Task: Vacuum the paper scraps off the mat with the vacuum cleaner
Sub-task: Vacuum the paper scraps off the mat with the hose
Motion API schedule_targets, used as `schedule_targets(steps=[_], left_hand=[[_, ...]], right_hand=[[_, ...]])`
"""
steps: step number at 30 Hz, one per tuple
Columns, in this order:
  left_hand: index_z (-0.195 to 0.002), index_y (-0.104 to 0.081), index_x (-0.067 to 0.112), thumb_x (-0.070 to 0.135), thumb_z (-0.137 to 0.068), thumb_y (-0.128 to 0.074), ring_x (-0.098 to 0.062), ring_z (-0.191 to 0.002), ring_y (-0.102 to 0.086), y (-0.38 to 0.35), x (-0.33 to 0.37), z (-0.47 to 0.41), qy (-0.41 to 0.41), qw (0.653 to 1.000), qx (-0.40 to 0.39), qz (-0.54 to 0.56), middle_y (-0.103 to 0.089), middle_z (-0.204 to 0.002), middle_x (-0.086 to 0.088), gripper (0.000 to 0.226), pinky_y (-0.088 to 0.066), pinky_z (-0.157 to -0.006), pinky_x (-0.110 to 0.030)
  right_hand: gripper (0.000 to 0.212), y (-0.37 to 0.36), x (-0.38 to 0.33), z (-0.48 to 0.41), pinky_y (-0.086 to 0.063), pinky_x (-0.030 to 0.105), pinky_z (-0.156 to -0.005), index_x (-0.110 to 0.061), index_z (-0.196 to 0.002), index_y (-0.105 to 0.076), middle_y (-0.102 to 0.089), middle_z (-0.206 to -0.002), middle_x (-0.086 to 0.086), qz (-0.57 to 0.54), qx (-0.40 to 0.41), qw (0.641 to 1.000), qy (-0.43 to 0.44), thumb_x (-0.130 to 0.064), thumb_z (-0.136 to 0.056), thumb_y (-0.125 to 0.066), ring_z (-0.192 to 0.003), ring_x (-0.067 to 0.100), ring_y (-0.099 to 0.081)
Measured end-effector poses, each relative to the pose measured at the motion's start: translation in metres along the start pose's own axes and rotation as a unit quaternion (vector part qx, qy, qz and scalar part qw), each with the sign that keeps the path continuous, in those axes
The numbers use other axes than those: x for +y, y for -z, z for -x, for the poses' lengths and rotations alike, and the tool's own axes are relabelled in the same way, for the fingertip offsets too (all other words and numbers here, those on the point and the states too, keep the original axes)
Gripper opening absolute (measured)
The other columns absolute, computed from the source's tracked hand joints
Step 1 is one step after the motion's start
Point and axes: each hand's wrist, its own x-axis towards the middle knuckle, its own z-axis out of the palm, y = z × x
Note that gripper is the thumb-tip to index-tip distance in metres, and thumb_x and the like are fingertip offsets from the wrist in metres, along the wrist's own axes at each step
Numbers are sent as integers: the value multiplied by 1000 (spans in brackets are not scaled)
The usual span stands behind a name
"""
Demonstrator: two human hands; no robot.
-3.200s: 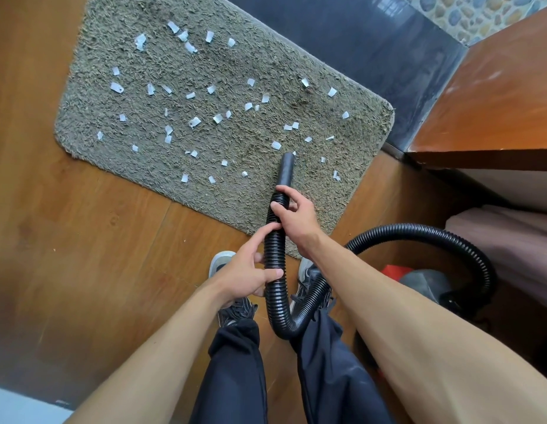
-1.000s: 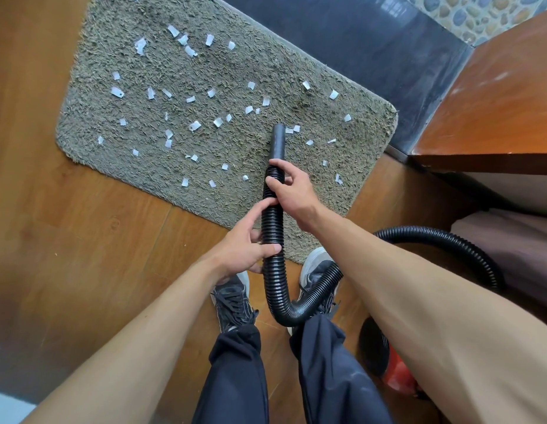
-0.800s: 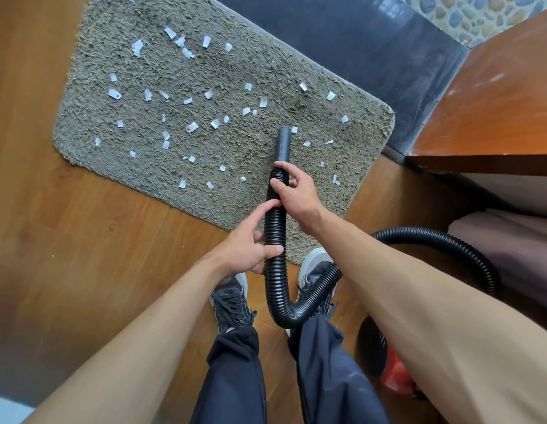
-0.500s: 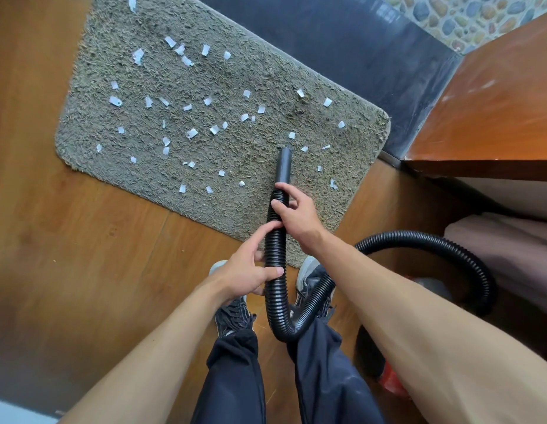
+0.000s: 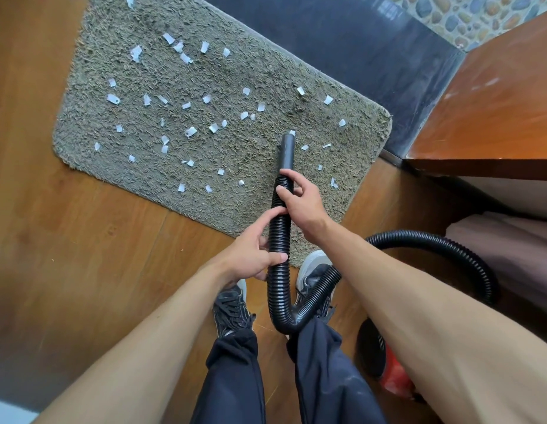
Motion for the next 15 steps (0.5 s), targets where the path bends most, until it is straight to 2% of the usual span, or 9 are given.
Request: schedule_targets(steps=[5,10,15], left_hand=[[-132,-40,58,-4,-90,-62,-21,-90,-65,-5,5,-4,-1,1000,-8,2,-66,-107,-13,79,-54,-83,-65],[-139,-35,55,-2,-92,-62,-16,-84,-66,-1,3,-3,-8,1000,-4,-4,-66,-99,-3,79,-59,-76,-47],[-139,-35,56,-2,-92,-62,-20,-89,-69,7,6,-5,-9,1000,11,-2,-68,-106,-10,80,-59,-76,-50]], right_hand=[[36,10,0,-2,-55,28,-72,-23,-128,-59,-61,-97,8,-13,8,1000,-3,-9,-95,-58,-83,17,-59],[36,4,0,-6,-56,32,-74,-24,-127,-59,-61,-93,7,-5,-1,1000,7,-10,-94,-58,-81,17,-59],[37,-5,-7,-14,-57,34,-79,-23,-127,-60,-62,-94,6,0,7,1000,19,-11,-92,-59,-80,16,-60]])
